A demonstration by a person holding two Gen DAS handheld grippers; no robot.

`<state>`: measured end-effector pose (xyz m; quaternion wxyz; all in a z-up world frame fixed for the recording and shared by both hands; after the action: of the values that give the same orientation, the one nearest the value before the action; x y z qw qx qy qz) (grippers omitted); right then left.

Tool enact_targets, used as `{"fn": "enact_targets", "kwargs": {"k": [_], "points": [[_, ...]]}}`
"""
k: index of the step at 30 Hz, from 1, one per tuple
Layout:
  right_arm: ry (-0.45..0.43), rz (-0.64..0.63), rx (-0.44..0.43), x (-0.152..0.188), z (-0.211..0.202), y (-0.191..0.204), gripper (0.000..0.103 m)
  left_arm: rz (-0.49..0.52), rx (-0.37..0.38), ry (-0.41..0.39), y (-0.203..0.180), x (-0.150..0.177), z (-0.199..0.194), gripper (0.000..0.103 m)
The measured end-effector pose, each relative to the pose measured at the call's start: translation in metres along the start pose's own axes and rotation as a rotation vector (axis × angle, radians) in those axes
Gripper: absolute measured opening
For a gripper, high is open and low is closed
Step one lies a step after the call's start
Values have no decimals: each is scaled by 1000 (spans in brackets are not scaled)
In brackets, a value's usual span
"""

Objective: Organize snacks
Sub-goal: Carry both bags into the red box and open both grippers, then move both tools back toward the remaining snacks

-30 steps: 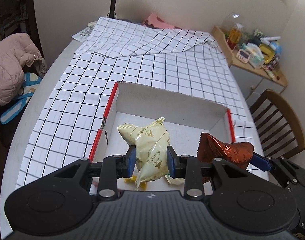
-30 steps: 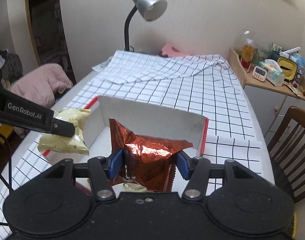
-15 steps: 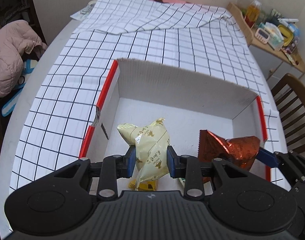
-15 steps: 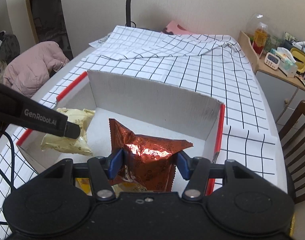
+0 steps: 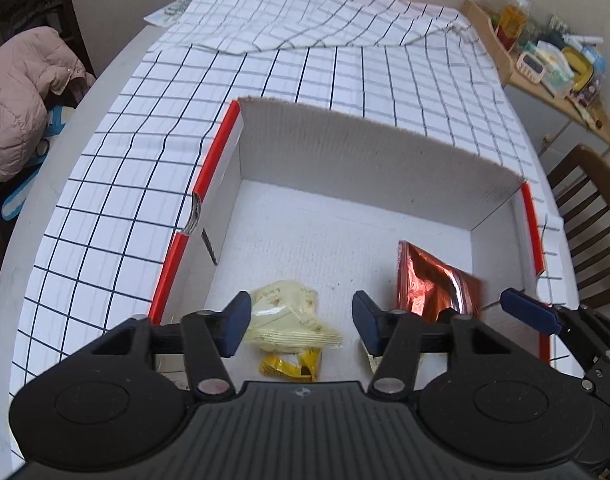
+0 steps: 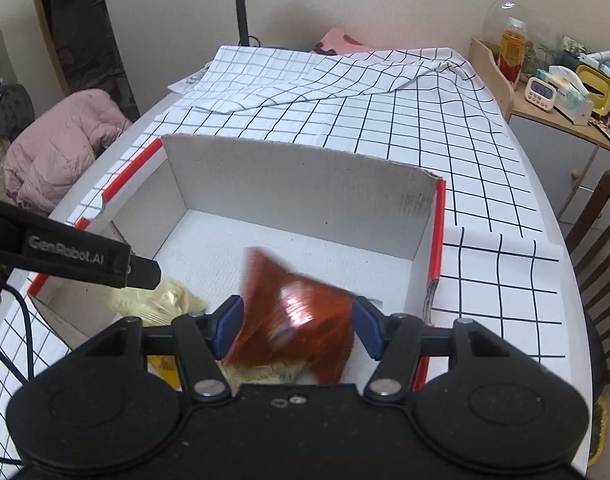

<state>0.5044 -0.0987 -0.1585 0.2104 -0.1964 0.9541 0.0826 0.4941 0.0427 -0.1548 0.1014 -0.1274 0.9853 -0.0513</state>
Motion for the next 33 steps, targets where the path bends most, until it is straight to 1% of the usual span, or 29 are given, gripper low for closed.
{"fn": "enact_targets", "kwargs": {"k": [3,5,6,7,12,18,23,25,27,29,33], "points": [[-10,7,0,1,-5,-1,62,10,-9,-19,1,2,-8,55],[-19,12,0,2,-10,-2,71,13,-4,-31,1,4,-13,55],[-22,14,-2,3,-12,-2,84,15,-3,-35,1,5,-16,55],[-24,13,-8,4,-15,-2,89,17,-3,-42,2,7,-19,55],[-47,4,-9,11,-34,2,90,38,2,-82,3,17,-39,55],[-87,3,-13,22,-63,10,97,59,25,-127,5,36,-68,55],[-125,-12,-27,37,-91,22,101,75,36,-167,9,57,-92,63],[-140,-18,-34,43,-101,28,102,83,39,-184,11,68,-101,65],[-152,-23,-47,51,-112,34,102,88,43,-199,13,78,-110,67],[-162,-29,-59,59,-122,41,102,96,51,-215,16,89,-119,72],[-182,-41,-77,77,-138,53,102,99,62,-238,22,110,-134,77]]}}
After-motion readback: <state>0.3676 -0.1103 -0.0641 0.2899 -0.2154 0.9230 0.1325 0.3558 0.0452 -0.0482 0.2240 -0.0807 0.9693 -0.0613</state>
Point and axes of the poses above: each gripper's, at about its wrist camera, not at the fingertips, and z roughly the way its jaws point, y to its left, x to its underside, the point moved 8 cm from there along z, roughly the way its jaws point, and after that the axes turned 15 degrees about y, right-handed, at the moved point
